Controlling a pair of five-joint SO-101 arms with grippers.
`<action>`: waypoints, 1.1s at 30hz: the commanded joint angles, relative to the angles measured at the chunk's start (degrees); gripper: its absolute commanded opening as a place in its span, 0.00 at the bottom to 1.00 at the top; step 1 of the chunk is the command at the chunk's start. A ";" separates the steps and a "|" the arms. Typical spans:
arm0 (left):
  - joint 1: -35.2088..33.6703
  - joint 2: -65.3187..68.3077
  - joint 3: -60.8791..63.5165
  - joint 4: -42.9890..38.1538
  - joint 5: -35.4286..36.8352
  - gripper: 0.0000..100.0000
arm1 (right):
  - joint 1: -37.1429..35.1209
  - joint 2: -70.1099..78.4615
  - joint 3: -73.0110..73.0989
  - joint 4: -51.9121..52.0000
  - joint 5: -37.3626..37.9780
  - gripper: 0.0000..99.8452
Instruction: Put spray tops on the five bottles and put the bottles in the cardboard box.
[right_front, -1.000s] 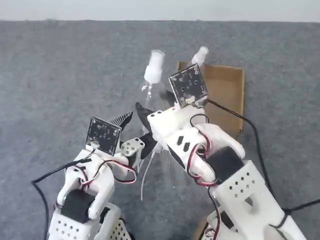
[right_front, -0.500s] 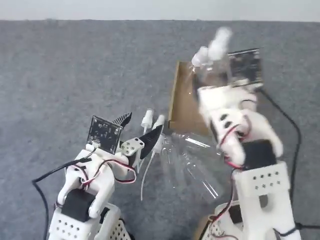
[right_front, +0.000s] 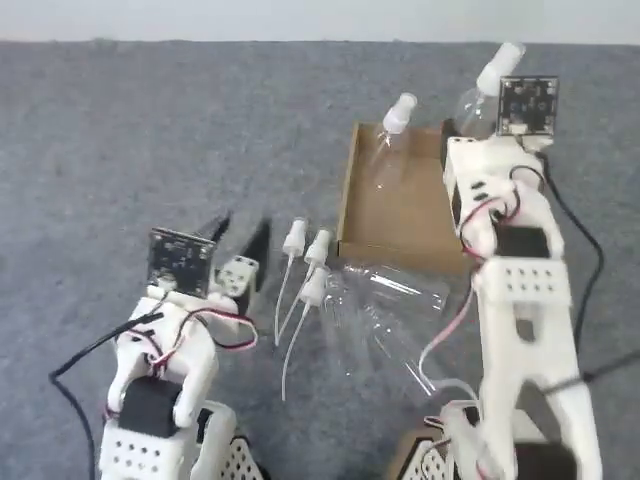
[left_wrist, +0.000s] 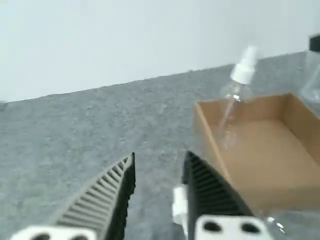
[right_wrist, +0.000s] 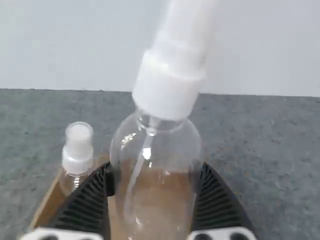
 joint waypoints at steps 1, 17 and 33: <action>-3.69 -0.88 1.36 -4.92 -0.18 0.06 | 0.84 8.48 -4.57 -9.19 0.97 0.01; -3.69 -0.88 2.77 -6.07 1.85 0.01 | 0.84 33.45 -9.85 -30.81 0.62 0.01; -3.69 -0.88 2.77 -5.80 2.11 0.01 | 0.84 44.00 -9.76 -39.96 0.70 0.01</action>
